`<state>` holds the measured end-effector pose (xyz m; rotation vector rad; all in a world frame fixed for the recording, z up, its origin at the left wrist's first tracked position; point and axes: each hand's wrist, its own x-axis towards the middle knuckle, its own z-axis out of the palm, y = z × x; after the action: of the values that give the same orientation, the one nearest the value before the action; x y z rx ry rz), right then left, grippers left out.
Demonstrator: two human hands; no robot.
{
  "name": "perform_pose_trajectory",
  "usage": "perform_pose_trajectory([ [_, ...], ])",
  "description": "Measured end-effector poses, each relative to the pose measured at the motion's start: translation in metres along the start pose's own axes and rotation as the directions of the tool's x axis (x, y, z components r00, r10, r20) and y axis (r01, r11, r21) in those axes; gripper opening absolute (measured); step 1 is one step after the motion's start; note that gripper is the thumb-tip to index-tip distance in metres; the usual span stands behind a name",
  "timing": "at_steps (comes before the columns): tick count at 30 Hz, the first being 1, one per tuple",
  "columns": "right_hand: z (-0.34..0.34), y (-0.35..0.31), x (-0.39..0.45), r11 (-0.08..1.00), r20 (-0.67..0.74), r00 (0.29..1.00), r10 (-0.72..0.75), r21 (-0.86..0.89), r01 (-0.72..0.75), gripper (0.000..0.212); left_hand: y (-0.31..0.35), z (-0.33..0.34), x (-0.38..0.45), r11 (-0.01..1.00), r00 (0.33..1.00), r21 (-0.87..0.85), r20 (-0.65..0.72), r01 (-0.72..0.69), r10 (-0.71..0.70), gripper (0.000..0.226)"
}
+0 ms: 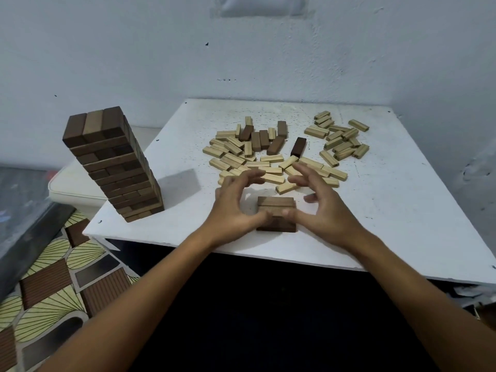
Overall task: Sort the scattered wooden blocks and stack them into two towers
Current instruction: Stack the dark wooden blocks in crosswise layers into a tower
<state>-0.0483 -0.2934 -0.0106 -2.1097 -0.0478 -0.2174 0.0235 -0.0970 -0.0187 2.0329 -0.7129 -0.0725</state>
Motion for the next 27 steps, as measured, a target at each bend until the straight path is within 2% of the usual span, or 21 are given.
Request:
perform_pose_trajectory([
  [3, -0.015, 0.007, 0.000, 0.983, 0.166, 0.985, 0.039, -0.183, -0.008, 0.101, -0.005, -0.014, 0.001, 0.983, 0.982, 0.183, 0.185, -0.008, -0.027, 0.084],
  [6, -0.018, 0.007, 0.002, 0.964, 0.231, 0.972, 0.044, -0.265, 0.019, 0.113, -0.008, -0.017, 0.004, 0.970, 0.971, 0.242, 0.237, -0.023, -0.036, 0.091],
  [17, -0.014, 0.016, 0.006, 0.958, 0.207, 0.978, 0.030, -0.284, 0.031, 0.118, -0.005, -0.018, 0.002, 0.976, 0.973, 0.213, 0.229, -0.032, -0.018, 0.093],
  [27, -0.014, 0.020, 0.007, 0.980, 0.179, 0.984, 0.004, -0.199, 0.032, 0.112, -0.009, -0.015, 0.006, 0.990, 0.981, 0.144, 0.194, -0.001, -0.027, 0.091],
])
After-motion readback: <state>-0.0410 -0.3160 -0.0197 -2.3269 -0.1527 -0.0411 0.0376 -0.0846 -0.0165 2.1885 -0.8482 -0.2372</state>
